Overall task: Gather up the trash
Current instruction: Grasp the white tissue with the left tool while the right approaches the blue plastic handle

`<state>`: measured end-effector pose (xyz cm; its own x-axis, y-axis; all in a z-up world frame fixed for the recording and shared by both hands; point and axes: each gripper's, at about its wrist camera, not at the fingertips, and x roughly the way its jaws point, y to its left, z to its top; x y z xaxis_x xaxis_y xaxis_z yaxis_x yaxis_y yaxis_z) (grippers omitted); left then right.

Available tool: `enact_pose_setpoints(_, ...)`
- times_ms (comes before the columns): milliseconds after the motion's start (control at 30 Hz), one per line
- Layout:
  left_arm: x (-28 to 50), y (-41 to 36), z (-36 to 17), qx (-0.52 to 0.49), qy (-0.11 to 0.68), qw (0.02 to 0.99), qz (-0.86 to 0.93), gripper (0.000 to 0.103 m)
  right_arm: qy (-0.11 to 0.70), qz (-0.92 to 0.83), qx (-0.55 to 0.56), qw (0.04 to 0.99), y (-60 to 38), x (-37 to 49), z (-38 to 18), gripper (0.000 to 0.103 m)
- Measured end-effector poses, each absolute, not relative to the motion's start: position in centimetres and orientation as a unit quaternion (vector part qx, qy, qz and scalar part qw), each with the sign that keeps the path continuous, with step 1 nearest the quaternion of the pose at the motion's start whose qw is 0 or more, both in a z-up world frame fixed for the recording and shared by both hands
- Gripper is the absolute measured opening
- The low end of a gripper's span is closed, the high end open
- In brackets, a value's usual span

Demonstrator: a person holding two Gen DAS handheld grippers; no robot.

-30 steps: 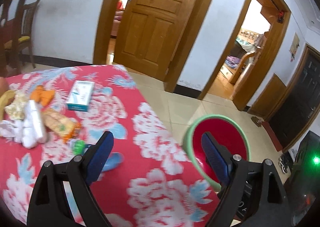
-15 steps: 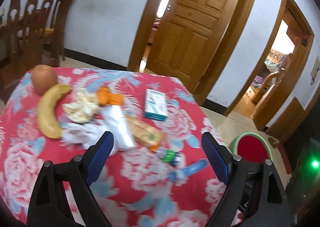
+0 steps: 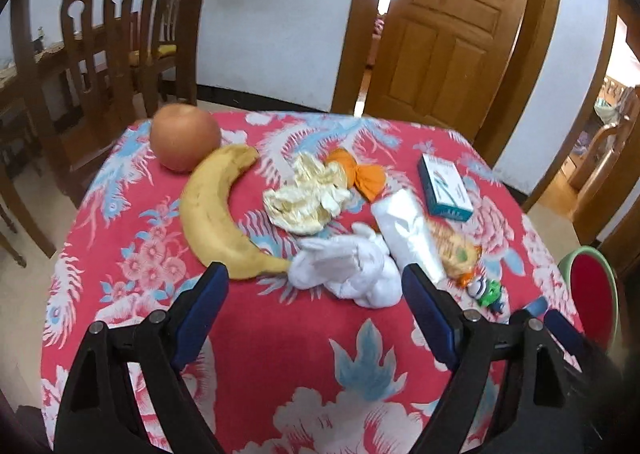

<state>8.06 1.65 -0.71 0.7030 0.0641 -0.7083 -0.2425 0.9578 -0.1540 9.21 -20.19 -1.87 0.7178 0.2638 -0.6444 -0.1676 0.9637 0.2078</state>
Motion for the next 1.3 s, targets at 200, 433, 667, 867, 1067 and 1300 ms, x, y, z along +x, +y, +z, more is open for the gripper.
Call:
enact_pose_setpoints(200,8.8,0.9,-1.8,-0.119,0.381,0.915,0.061,0.075,0.363,0.120,0.061,0.922,-20.0,9.4,-2.4,0.071)
enact_pose_setpoints(433,8.4,1.2,-2.6,-0.144,0.376,0.914,0.046,0.014,0.372,0.111,0.050,0.920,-19.7,9.7,-2.6,0.071)
enact_pose_setpoints(667,7.3,1.6,-1.9,-0.159,0.341,0.926,0.042,0.002,0.392,0.101,0.037,0.914,-19.4,10.2,-3.0,0.071)
enact_pose_setpoints(867,6.3,2.2,-1.2,-0.163,0.320,0.932,0.041,0.000,0.413,0.099,0.025,0.905,-18.9,10.7,-3.5,0.071)
enact_pose_setpoints(1067,6.5,2.3,-1.3,-0.166,0.324,0.930,0.042,0.000,0.417,0.090,0.009,0.905,-18.4,10.5,-3.6,0.069)
enact_pose_setpoints(1300,6.5,3.2,-1.7,-0.184,0.329,0.924,0.057,0.000,0.409,0.075,0.017,0.909,-18.9,10.1,-3.3,0.028)
